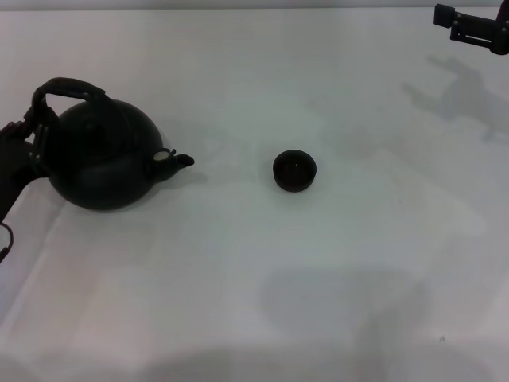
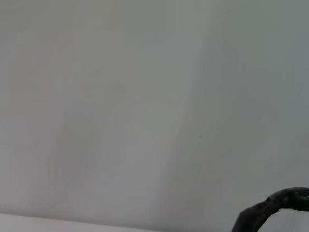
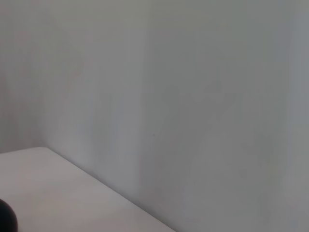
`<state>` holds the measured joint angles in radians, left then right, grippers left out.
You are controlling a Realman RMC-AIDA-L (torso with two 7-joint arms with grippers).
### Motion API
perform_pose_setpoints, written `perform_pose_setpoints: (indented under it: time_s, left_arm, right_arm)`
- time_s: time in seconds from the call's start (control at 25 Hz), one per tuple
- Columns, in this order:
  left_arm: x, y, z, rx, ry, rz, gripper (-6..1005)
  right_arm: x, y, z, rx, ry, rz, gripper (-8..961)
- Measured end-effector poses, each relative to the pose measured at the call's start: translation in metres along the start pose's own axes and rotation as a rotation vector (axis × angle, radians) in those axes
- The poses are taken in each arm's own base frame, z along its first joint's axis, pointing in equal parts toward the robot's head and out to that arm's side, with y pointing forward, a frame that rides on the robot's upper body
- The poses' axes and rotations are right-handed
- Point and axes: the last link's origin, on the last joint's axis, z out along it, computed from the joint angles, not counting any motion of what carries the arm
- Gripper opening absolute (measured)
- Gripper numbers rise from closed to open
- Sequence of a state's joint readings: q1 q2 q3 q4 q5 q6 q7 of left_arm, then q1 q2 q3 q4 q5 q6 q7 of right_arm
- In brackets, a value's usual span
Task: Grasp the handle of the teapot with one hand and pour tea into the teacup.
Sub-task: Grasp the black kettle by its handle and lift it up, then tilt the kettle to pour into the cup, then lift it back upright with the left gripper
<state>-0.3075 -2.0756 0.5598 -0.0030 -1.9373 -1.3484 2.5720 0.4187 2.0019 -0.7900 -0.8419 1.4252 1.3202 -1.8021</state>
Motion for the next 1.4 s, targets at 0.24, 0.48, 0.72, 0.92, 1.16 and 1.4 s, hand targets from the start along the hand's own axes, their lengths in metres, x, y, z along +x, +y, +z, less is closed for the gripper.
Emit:
perform_pose_setpoints:
  time_s: [0.24, 0.48, 0.72, 0.92, 1.16, 1.4]
  left_arm:
    - [0.002, 0.001, 0.004, -0.009, 0.005, 0.006, 183]
    - [0.008, 0.002, 0.011, -0.038, 0.02, 0.032, 151]
    - [0.028, -0.005, 0.026, -0.124, 0.017, 0.011, 151]
    - [0.053, -0.015, 0.047, -0.195, -0.045, -0.034, 150]
    - [0.077, -0.013, 0.081, -0.238, -0.204, -0.035, 150]
    - [0.092, 0.004, 0.108, -0.232, -0.3, 0.049, 150]
  right_arm:
    - [0.003, 0.001, 0.0, -0.001, 0.004, 0.002, 789]
    - [0.006, 0.002, 0.0, -0.003, 0.006, 0.009, 789]
    - [0.007, 0.002, 0.0, -0.002, 0.007, 0.008, 789]
    - [0.009, 0.004, 0.001, -0.005, 0.006, 0.011, 788]
    - [0.01, 0.005, 0.002, -0.005, -0.01, 0.017, 788]
    - [0.01, 0.003, -0.003, 0.012, -0.026, 0.021, 787]
